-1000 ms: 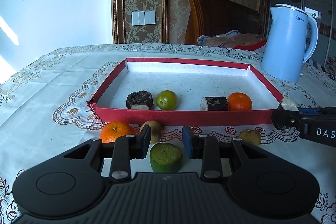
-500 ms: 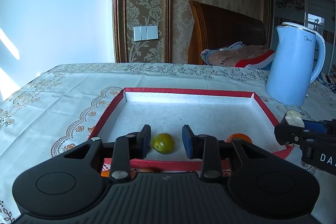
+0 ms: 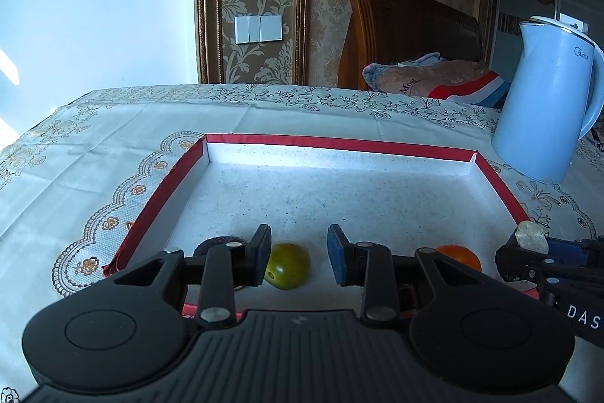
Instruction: Organize fruits
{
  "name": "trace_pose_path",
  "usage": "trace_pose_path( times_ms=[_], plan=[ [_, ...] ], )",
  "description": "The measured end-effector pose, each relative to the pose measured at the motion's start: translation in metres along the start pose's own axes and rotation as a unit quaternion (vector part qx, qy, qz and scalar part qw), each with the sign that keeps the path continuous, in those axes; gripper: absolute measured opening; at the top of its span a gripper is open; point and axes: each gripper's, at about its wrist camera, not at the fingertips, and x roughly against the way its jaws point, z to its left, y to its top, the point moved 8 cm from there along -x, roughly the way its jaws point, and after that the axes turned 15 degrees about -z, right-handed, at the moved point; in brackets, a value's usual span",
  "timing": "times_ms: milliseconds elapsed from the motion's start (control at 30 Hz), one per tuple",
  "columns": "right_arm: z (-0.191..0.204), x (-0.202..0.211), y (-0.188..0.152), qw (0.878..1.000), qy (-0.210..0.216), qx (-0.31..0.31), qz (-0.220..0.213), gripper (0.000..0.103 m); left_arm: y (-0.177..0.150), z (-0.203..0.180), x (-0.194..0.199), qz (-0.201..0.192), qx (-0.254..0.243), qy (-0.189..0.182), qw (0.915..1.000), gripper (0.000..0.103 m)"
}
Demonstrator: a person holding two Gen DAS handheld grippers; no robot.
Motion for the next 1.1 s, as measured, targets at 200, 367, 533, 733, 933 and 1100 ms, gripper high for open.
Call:
trace_pose_path(
  times_ms=[200, 367, 533, 733, 933, 1100],
  plan=[
    [0.0, -0.006, 0.0, 1.0, 0.003, 0.0, 0.005, 0.031, -0.002, -0.004, -0.006, -0.007, -0.018, 0.004, 0.9998, 0.032],
    [0.0, -0.008, -0.003, 1.0, 0.004, -0.003, 0.009, 0.031, -0.003, -0.009, -0.008, -0.017, -0.036, 0.007, 0.9992, 0.032],
    [-0.001, -0.011, -0.006, 1.0, 0.002, -0.004, 0.013, 0.031, -0.002, -0.007, -0.01, -0.019, -0.03, 0.011, 0.9993, 0.032],
    [-0.001, -0.014, -0.01, 1.0, 0.004, -0.01, 0.021, 0.031, -0.003, -0.006, -0.012, -0.019, -0.033, 0.024, 0.999, 0.033],
    [0.0, -0.014, -0.01, 1.0, 0.003, -0.01, 0.017, 0.031, -0.007, -0.006, -0.013, -0.004, -0.024, 0.015, 0.9996, 0.057],
    [0.0, -0.013, -0.01, 1.0, 0.003, -0.013, 0.015, 0.032, -0.009, -0.01, -0.012, -0.004, -0.036, 0.009, 0.9993, 0.063]
  ],
)
